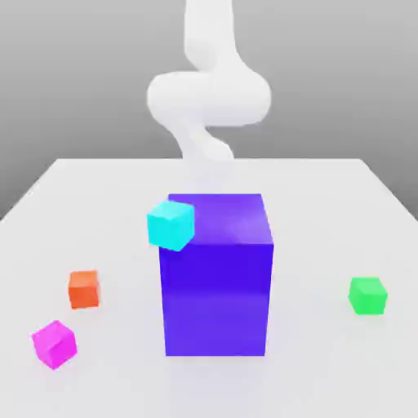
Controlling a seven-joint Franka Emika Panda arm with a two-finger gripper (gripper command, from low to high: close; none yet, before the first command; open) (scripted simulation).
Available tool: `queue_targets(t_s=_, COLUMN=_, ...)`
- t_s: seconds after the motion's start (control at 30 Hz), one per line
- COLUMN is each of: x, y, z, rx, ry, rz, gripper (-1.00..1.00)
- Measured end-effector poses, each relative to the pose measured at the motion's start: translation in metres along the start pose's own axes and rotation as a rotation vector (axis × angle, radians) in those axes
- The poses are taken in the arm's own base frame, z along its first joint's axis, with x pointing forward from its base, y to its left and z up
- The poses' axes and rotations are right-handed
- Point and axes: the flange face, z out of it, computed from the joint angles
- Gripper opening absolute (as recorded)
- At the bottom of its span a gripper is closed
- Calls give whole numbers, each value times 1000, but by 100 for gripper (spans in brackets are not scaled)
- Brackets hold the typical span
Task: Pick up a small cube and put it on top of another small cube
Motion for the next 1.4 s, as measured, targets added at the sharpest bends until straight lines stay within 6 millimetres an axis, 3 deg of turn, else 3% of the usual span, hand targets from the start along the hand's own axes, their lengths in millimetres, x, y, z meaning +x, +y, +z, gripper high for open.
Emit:
queue_targets(t_s=0.3, x=11, y=29, z=80, rx=-147, ry=-56, rz=-370, gripper=0)
queue_targets(t_s=0.6, x=16, y=75, z=154, rx=-244, ry=-180, rz=-723, gripper=0)
queue_targets(t_s=1.0, x=10, y=156, z=239, rx=-263, ry=-413, rz=-1168, gripper=0)
queue_targets(t_s=1.4, x=-14, y=246, z=305, rx=-126, ry=-656, rz=-1580, gripper=0)
